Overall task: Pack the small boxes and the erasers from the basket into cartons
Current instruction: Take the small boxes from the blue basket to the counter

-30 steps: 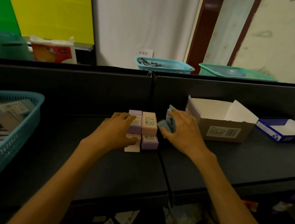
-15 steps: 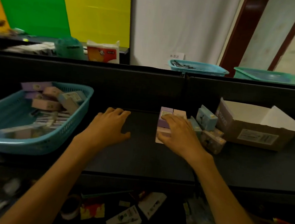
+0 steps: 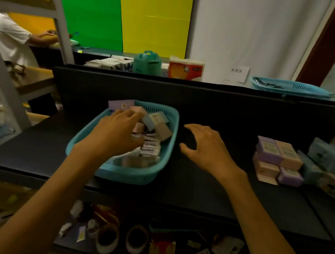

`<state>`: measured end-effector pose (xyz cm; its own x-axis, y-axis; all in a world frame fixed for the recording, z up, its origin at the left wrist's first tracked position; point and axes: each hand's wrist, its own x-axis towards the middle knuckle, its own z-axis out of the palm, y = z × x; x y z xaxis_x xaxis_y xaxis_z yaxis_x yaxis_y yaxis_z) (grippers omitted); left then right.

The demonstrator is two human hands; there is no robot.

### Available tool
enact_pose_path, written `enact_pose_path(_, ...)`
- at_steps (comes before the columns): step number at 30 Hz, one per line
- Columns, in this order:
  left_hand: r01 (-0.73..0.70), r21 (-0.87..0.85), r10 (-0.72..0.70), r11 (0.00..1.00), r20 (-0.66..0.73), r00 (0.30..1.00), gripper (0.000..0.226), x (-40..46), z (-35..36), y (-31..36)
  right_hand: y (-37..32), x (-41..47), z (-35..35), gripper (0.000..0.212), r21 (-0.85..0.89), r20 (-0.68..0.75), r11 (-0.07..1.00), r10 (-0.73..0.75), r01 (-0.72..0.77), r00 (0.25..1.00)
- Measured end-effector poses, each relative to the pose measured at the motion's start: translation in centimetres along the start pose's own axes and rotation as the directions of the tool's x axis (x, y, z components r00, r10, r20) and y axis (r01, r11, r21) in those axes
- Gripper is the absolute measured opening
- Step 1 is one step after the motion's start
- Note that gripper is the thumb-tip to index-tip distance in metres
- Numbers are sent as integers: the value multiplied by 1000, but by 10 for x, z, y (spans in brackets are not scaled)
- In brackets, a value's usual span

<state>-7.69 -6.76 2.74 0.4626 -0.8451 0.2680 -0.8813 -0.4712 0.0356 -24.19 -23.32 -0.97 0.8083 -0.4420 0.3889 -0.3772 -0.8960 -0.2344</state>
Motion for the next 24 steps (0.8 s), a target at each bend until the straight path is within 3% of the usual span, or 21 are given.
enact_pose_path(7, -49, -7, 50, 999, 27, 998, 70, 20, 16, -95, -66, 43, 33, 56, 5, -6, 995, 95, -95, 995)
enact_pose_path(15, -143, -52, 145, 988, 53, 988, 88, 58, 34, -142, -82, 77, 43, 71, -99, 78, 974, 211, -203, 974)
enact_pose_path(24, -138, -88, 146, 987, 84, 986, 105, 103, 49, -158, -67, 123, 60, 84, -144, 178, 981, 153, -128, 972)
